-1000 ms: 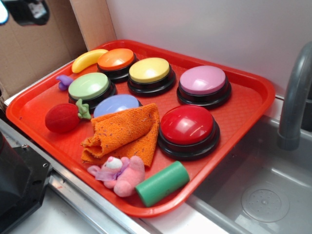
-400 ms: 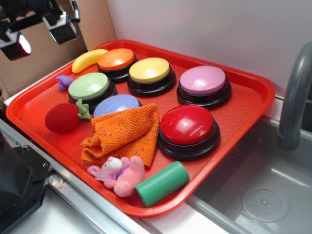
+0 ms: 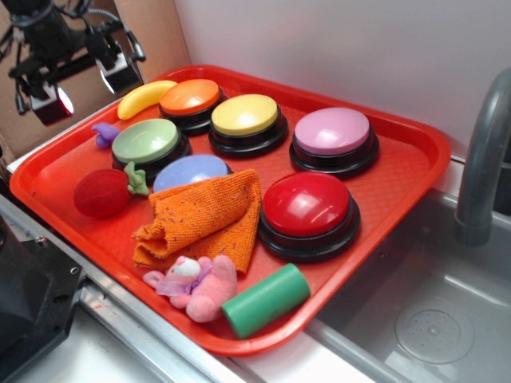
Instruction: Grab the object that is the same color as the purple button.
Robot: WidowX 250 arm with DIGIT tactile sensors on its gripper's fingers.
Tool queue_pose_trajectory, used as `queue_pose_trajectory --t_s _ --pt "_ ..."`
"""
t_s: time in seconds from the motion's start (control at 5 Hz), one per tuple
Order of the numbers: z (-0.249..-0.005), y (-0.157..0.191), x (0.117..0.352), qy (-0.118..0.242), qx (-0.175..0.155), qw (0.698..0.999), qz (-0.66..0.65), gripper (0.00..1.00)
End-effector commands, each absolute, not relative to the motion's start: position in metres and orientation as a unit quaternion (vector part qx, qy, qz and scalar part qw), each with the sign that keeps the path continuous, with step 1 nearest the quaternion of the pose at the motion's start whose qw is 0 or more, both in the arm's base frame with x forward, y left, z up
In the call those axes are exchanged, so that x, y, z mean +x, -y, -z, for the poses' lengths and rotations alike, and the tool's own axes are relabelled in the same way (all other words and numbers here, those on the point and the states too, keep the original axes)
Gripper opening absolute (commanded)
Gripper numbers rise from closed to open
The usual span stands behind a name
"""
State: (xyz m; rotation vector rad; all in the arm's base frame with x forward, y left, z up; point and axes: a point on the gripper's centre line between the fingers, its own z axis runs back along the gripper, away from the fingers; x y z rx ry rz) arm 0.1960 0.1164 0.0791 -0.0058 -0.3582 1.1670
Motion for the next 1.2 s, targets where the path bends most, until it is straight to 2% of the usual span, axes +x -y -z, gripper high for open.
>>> queue_pose_trajectory --t_s 0.0,0.2,0.8,1.0 --pt "-0.060 -0.160 0.202 0.176 0.013 0.784 -0.595 1.00" --pt "-0.049 -0.170 0.203 0.171 0.015 0.777 -0.606 1.00" --pt "-0.031 -0.173 0.208 0.154 0.013 0.781 -0.605 1.00" --pt "-0.030 -0.174 0.207 0.163 0.011 0.772 -0.614 0.03"
